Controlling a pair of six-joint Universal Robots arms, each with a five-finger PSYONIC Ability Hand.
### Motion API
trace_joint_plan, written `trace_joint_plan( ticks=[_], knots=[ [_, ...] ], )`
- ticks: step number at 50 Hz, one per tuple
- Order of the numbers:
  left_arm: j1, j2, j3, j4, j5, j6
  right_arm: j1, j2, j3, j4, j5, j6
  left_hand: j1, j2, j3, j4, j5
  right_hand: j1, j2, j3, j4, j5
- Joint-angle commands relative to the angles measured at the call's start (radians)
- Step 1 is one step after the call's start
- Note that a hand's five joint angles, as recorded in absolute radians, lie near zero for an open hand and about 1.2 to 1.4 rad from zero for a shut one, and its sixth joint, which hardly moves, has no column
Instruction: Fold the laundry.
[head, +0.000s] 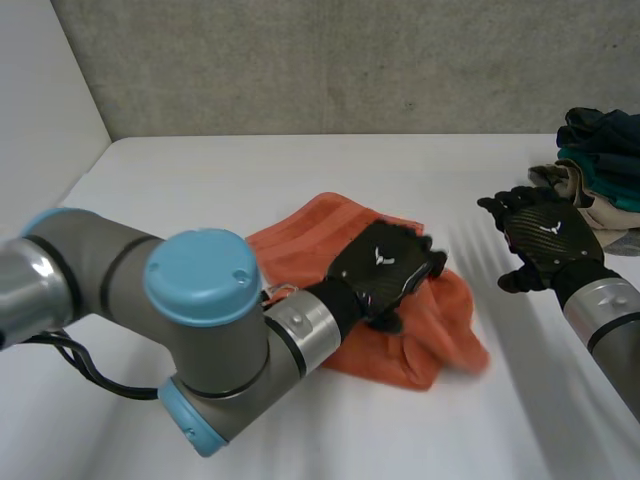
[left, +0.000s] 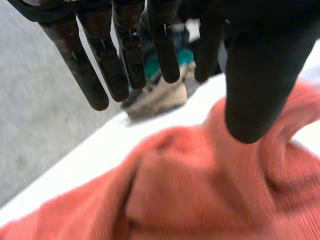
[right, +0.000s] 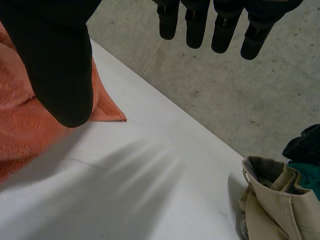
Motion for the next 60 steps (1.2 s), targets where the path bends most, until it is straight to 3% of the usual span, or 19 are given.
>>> trace_joint_plan(
  ticks=[1, 8, 12, 29, 39, 41, 47, 52, 60],
  knots=[
    [0.012, 0.099, -0.004, -0.104, -0.045, 0.056, -0.007, -0.001, -0.033, 0.082, -0.005, -0.002, -0.063, -0.087, -0.091, -0.086, -0.085, -0.050, -0.040, -0.041, -0.042, -0.477],
    [0.025, 0.210, -0.065, -0.109, -0.036, 0.033, -0.021, 0.014, -0.130, 0.303, -0.080, -0.026, -0.087, -0.111, -0.115, -0.110, -0.108, -0.050, -0.040, -0.041, -0.042, -0.477],
    [0.028, 0.204, -0.050, -0.112, -0.027, 0.036, -0.061, 0.015, -0.131, 0.320, -0.096, -0.030, -0.063, -0.087, -0.091, -0.087, -0.085, -0.050, -0.040, -0.041, -0.042, -0.477],
    [-0.052, -0.176, 0.183, -0.106, 0.070, 0.090, -0.113, 0.054, -0.158, 0.324, -0.076, -0.074, -0.046, -0.070, -0.073, -0.069, -0.067, -0.050, -0.040, -0.041, -0.042, -0.477],
    [-0.069, -0.173, 0.188, -0.109, 0.065, 0.154, -0.108, 0.100, -0.164, 0.323, -0.073, -0.120, 0.549, 0.525, 0.521, 0.526, 0.528, -0.050, -0.040, -0.041, -0.042, -0.477],
    [-0.069, -0.158, 0.176, -0.112, 0.064, 0.157, -0.108, 0.101, -0.165, 0.324, -0.073, -0.120, 0.784, 0.760, 0.757, 0.761, 0.763, -0.050, -0.040, -0.041, -0.042, -0.477],
    [-0.054, -0.054, 0.136, -0.123, 0.027, 0.157, -0.111, 0.098, -0.174, 0.332, -0.087, -0.122, 0.793, 0.770, 0.766, 0.770, 0.772, -0.050, -0.040, -0.041, -0.042, -0.477],
    [0.003, 0.124, 0.041, -0.129, -0.047, 0.157, -0.108, 0.098, -0.196, 0.335, -0.096, -0.112, 0.793, 0.770, 0.766, 0.770, 0.772, -0.050, -0.040, -0.041, -0.042, -0.477],
    [0.045, 0.353, -0.079, -0.208, -0.125, 0.156, -0.089, 0.159, -0.242, 0.372, -0.189, -0.089, 0.793, 0.770, 0.766, 0.770, 0.772, -0.050, -0.040, -0.041, -0.042, -0.477]
  ],
)
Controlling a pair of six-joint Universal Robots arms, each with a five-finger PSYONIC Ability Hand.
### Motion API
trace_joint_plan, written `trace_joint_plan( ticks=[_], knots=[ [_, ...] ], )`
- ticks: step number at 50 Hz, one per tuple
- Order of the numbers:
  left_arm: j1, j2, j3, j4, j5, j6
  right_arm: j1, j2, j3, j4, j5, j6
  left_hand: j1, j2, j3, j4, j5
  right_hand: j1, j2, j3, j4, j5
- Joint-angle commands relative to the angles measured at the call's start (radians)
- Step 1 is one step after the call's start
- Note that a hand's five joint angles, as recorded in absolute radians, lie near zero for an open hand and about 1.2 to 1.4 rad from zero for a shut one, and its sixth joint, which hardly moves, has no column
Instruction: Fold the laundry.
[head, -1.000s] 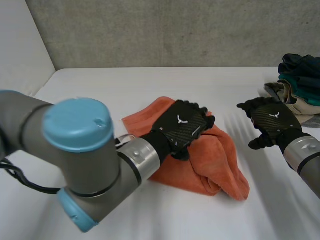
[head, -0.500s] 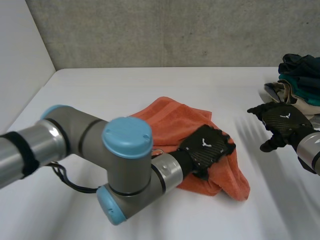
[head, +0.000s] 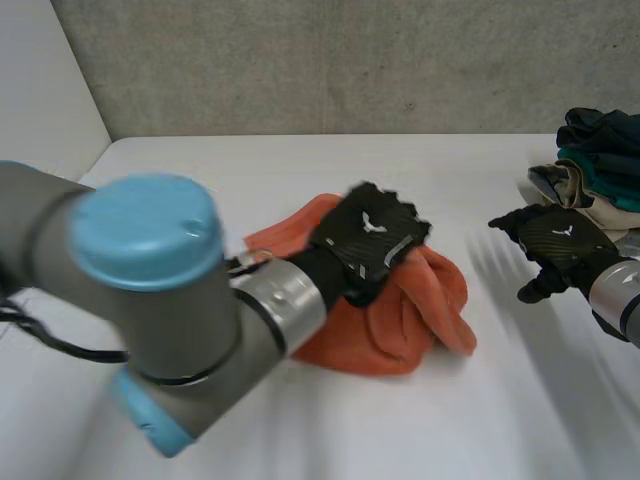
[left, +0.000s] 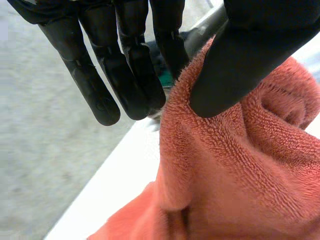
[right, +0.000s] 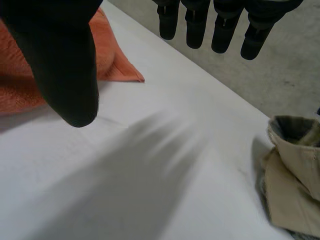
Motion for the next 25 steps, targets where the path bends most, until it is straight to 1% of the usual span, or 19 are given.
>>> trace_joint_plan(
  ticks=[1, 3, 4, 7, 8, 11, 12, 15, 16, 18, 19, 22, 23, 24, 25],
  knots=[
    [0.045, 0.206, -0.102, -0.075, -0.074, 0.000, 0.045, 0.084, -0.054, 0.031, -0.081, 0.037, 0.253, 0.202, 0.208, 0.199, 0.246, -0.050, -0.040, -0.041, -0.042, -0.477],
    [0.068, 0.264, -0.124, -0.088, -0.108, -0.002, 0.082, 0.115, -0.082, 0.033, -0.081, 0.060, 0.253, 0.202, 0.208, 0.199, 0.246, -0.050, -0.040, -0.041, -0.042, -0.477],
    [0.072, 0.280, -0.129, -0.089, -0.120, -0.002, 0.118, 0.150, -0.111, 0.034, -0.079, 0.086, 0.253, 0.202, 0.208, 0.199, 0.246, -0.050, -0.040, -0.041, -0.042, -0.477],
    [0.083, 0.341, -0.141, -0.089, -0.168, -0.009, 0.177, 0.214, -0.151, 0.033, -0.078, 0.127, 0.253, 0.202, 0.208, 0.199, 0.246, -0.050, -0.040, -0.041, -0.042, -0.477],
    [0.083, 0.352, -0.144, -0.089, -0.177, -0.011, 0.214, 0.251, -0.183, 0.030, -0.072, 0.167, 0.253, 0.202, 0.208, 0.199, 0.246, -0.050, -0.040, -0.041, -0.042, -0.477],
    [0.086, 0.386, -0.155, -0.088, -0.212, -0.011, 0.266, 0.300, -0.243, 0.030, -0.050, 0.244, 0.253, 0.202, 0.208, 0.199, 0.246, -0.050, -0.040, -0.041, -0.042, -0.477],
    [0.088, 0.390, -0.156, -0.088, -0.218, -0.012, 0.296, 0.328, -0.280, 0.030, -0.030, 0.306, 0.253, 0.202, 0.208, 0.199, 0.246, -0.050, -0.040, -0.041, -0.042, -0.477],
    [0.092, 0.406, -0.161, -0.088, -0.247, -0.014, 0.334, 0.365, -0.328, 0.033, -0.003, 0.380, 0.253, 0.202, 0.208, 0.199, 0.246, -0.050, -0.040, -0.041, -0.042, -0.477],
    [0.094, 0.409, -0.161, -0.086, -0.255, -0.014, 0.349, 0.374, -0.340, 0.033, 0.008, 0.417, 0.253, 0.202, 0.208, 0.199, 0.246, 0.291, 0.301, 0.300, 0.299, -0.135],
    [0.097, 0.418, -0.164, -0.088, -0.272, -0.017, 0.351, 0.373, -0.342, 0.022, 0.023, 0.443, 0.253, 0.202, 0.208, 0.199, 0.246, 0.905, 0.915, 0.914, 0.913, 0.479],
    [0.097, 0.432, -0.165, -0.086, -0.287, -0.020, 0.349, 0.367, -0.343, 0.016, 0.036, 0.454, 0.253, 0.202, 0.208, 0.199, 0.246, 1.169, 1.179, 1.178, 1.177, 0.742],
    [0.099, 0.462, -0.167, -0.083, -0.310, -0.022, 0.335, 0.311, -0.339, -0.036, 0.109, 0.450, 0.253, 0.202, 0.208, 0.199, 0.246, 1.171, 1.182, 1.180, 1.180, 0.745],
    [0.106, 0.484, -0.167, -0.079, -0.324, -0.022, 0.332, 0.275, -0.337, -0.056, 0.135, 0.442, 0.253, 0.202, 0.208, 0.199, 0.246, 1.171, 1.182, 1.180, 1.180, 0.745],
    [0.112, 0.496, -0.167, -0.074, -0.330, -0.022, 0.331, 0.206, -0.337, -0.068, 0.152, 0.422, 0.253, 0.202, 0.208, 0.199, 0.246, 1.171, 1.182, 1.180, 1.180, 0.745],
    [0.123, 0.507, -0.168, -0.071, -0.335, -0.022, 0.329, 0.163, -0.338, -0.071, 0.158, 0.405, 0.253, 0.202, 0.208, 0.199, 0.246, 1.171, 1.182, 1.180, 1.180, 0.745]
  ],
)
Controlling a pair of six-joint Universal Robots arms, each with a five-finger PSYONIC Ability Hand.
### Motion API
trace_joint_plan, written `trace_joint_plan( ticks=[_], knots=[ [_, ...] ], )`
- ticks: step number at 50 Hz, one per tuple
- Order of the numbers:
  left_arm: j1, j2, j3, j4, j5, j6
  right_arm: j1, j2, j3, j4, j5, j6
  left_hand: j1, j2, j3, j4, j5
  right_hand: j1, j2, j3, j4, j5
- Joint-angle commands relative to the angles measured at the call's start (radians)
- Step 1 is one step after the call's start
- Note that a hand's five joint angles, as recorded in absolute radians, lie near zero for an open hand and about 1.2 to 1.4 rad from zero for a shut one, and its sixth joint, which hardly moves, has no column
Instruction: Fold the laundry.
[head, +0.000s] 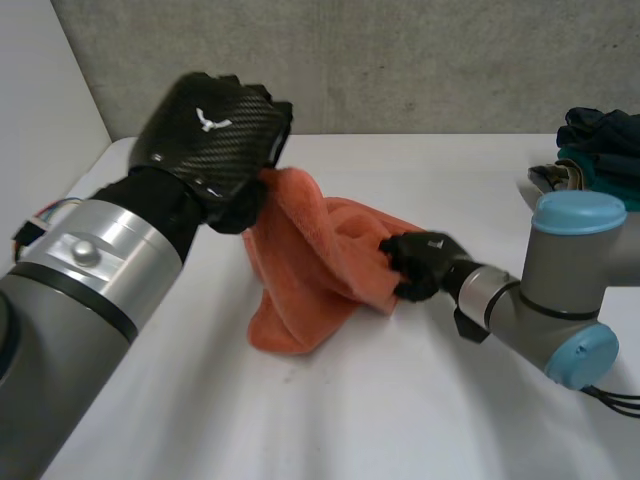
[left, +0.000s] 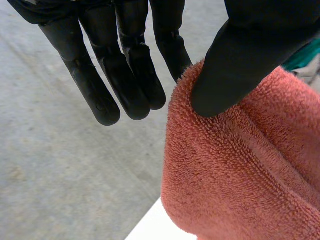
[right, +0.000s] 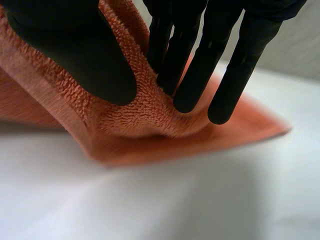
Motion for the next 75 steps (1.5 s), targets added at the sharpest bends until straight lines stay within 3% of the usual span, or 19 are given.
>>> trace_joint_plan(
  ticks=[1, 5, 9, 16, 22, 23, 27, 32, 40, 50, 56, 58, 60, 62, 66, 70, 75],
  knots=[
    [0.048, 0.090, -0.007, 0.023, -0.052, 0.002, -0.022, -0.229, 0.002, -0.068, 0.109, -0.060, 0.253, 0.199, 0.204, 0.199, 0.246, 0.814, 0.279, 0.238, 0.230, 0.224],
    [0.126, 0.133, -0.030, 0.026, -0.048, 0.000, -0.063, -0.419, -0.034, 0.061, 0.060, -0.244, 0.253, 0.199, 0.204, 0.199, 0.246, 0.814, 0.279, 0.238, 0.230, 0.224],
    [0.201, 0.152, -0.078, 0.026, -0.040, 0.005, -0.097, -0.481, -0.126, 0.208, 0.014, -0.367, 0.253, 0.199, 0.204, 0.199, 0.246, 0.814, 0.279, 0.238, 0.230, 0.224],
    [0.248, 0.086, -0.208, 0.036, 0.011, 0.002, -0.076, -0.356, -0.264, 0.365, -0.001, -0.415, 0.253, 0.199, 0.204, 0.199, 0.246, 0.814, 0.279, 0.238, 0.230, 0.224],
    [0.261, -0.087, -0.222, 0.084, 0.047, -0.008, -0.025, -0.182, -0.279, 0.389, 0.072, -0.496, 0.253, 0.199, 0.204, 0.199, 0.246, 0.798, 0.263, 0.221, 0.214, 0.207],
    [0.263, -0.107, -0.215, 0.095, 0.048, -0.011, -0.022, -0.168, -0.273, 0.388, 0.083, -0.494, 0.253, 0.199, 0.204, 0.199, 0.246, 0.719, 0.184, 0.143, 0.135, 0.129],
    [0.260, -0.109, -0.184, 0.122, 0.046, -0.015, -0.016, -0.136, -0.159, 0.325, 0.129, -0.430, 0.253, 0.199, 0.204, 0.199, 0.246, -0.242, -0.777, -0.819, -0.826, -0.833],
    [0.254, -0.050, -0.130, 0.121, 0.043, -0.029, -0.023, -0.144, 0.024, 0.147, 0.137, -0.280, 0.253, 0.199, 0.204, 0.199, 0.246, -0.256, -0.791, -0.833, -0.840, -0.847],
    [0.246, 0.105, -0.090, 0.118, 0.046, -0.106, -0.016, -0.181, 0.178, -0.042, 0.135, -0.126, 0.253, 0.199, 0.204, 0.199, 0.246, -0.218, -0.753, -0.795, -0.802, -0.809],
    [0.235, 0.175, -0.023, 0.099, 0.046, -0.172, 0.084, 0.013, -0.021, -0.054, 0.158, -0.097, 0.253, 0.199, 0.204, 0.199, 0.246, -0.186, -0.721, -0.762, -0.770, -0.776],
    [0.223, 0.189, 0.025, 0.079, 0.044, -0.215, 0.104, 0.098, -0.107, -0.059, 0.211, 0.013, 0.253, 0.199, 0.204, 0.199, 0.246, -0.183, -0.718, -0.759, -0.767, -0.773],
    [0.222, 0.192, 0.034, 0.075, 0.044, -0.233, 0.107, 0.135, -0.152, -0.062, 0.229, 0.075, 0.253, 0.199, 0.204, 0.199, 0.246, -0.069, -0.604, -0.645, -0.653, -0.660],
    [0.220, 0.198, 0.034, 0.073, 0.043, -0.241, 0.107, 0.160, -0.182, -0.068, 0.246, 0.111, 0.253, 0.199, 0.204, 0.199, 0.246, 0.288, -0.247, -0.288, -0.296, -0.302],
    [0.222, 0.205, 0.031, 0.073, 0.043, -0.242, 0.105, 0.172, -0.198, -0.074, 0.260, 0.118, 0.253, 0.199, 0.204, 0.199, 0.246, 0.786, 0.251, 0.210, 0.202, 0.196],
    [0.229, 0.207, 0.022, 0.073, 0.041, -0.242, 0.093, 0.148, -0.207, -0.112, 0.278, 0.105, 0.253, 0.199, 0.204, 0.199, 0.246, 0.814, 0.279, 0.238, 0.230, 0.224],
    [0.248, 0.210, 0.016, 0.072, 0.043, -0.242, 0.047, 0.015, -0.173, -0.125, 0.258, 0.098, 0.253, 0.199, 0.204, 0.199, 0.246, 0.814, 0.279, 0.238, 0.230, 0.224],
    [0.264, 0.238, 0.016, 0.072, 0.051, -0.239, -0.074, -0.131, -0.126, -0.073, 0.169, -0.060, 0.253, 0.199, 0.204, 0.199, 0.246, 0.814, 0.279, 0.238, 0.230, 0.224]
  ],
)
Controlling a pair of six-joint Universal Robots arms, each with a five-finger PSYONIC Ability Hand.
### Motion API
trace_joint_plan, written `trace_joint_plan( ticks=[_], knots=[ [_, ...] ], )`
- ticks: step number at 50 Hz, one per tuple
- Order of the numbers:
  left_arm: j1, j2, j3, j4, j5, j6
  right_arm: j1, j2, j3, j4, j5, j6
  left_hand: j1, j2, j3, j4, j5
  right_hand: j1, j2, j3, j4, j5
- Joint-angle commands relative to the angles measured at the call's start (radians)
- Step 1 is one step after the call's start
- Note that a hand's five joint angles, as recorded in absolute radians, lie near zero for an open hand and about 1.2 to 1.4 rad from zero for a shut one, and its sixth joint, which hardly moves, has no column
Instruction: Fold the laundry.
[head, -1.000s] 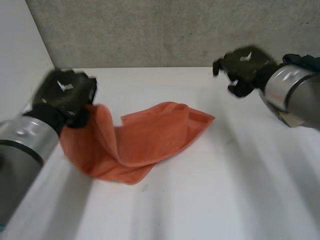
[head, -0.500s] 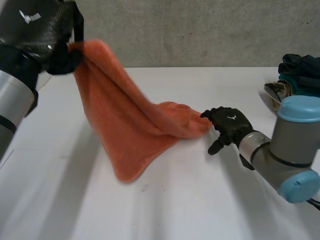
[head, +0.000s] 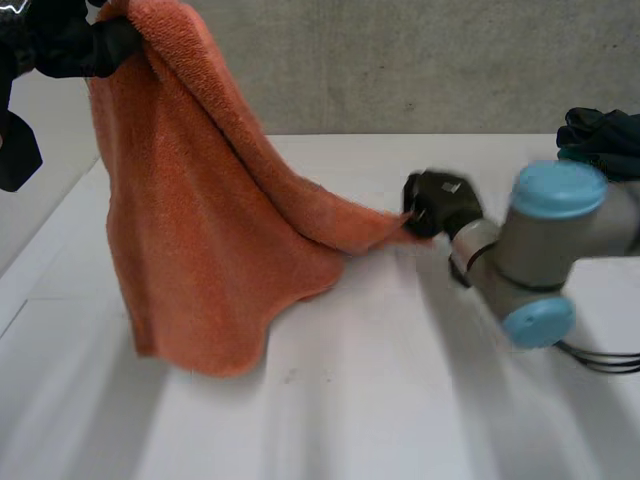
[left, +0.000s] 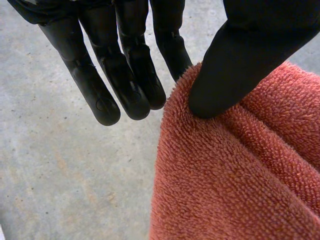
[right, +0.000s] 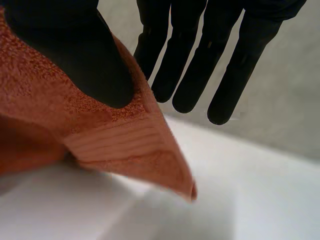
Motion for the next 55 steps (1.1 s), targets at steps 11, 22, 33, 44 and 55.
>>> trace_joint_plan(
  ticks=[11, 22, 33, 44, 55],
  knots=[
    [0.030, 0.016, -0.029, 0.000, 0.011, 0.001, -0.124, -0.190, 0.167, 0.218, -0.162, -0.189, 0.253, 0.198, 0.202, 0.195, 0.246, -0.787, -0.823, -0.832, -0.842, -0.807],
    [0.024, -0.053, -0.029, 0.001, 0.011, 0.001, -0.118, -0.111, 0.217, 0.229, -0.163, -0.187, 0.253, 0.198, 0.202, 0.195, 0.246, -0.778, -0.814, -0.823, -0.833, -0.798],
    [0.020, -0.083, -0.012, 0.003, 0.010, 0.001, -0.089, -0.112, 0.277, 0.183, -0.168, -0.115, 0.253, 0.198, 0.202, 0.195, 0.246, -0.784, -0.820, -0.828, -0.838, -0.804],
    [0.020, -0.080, -0.008, 0.003, 0.010, 0.001, -0.003, -0.060, 0.280, 0.145, -0.150, -0.106, 0.253, 0.198, 0.202, 0.195, 0.246, -0.758, -0.794, -0.802, -0.812, -0.777],
    [0.015, -0.085, 0.018, 0.000, 0.006, 0.000, 0.099, -0.075, 0.343, 0.094, 0.042, 0.052, 0.253, 0.198, 0.202, 0.195, 0.246, -0.828, -0.864, -0.872, -0.882, -0.848]
  ],
)
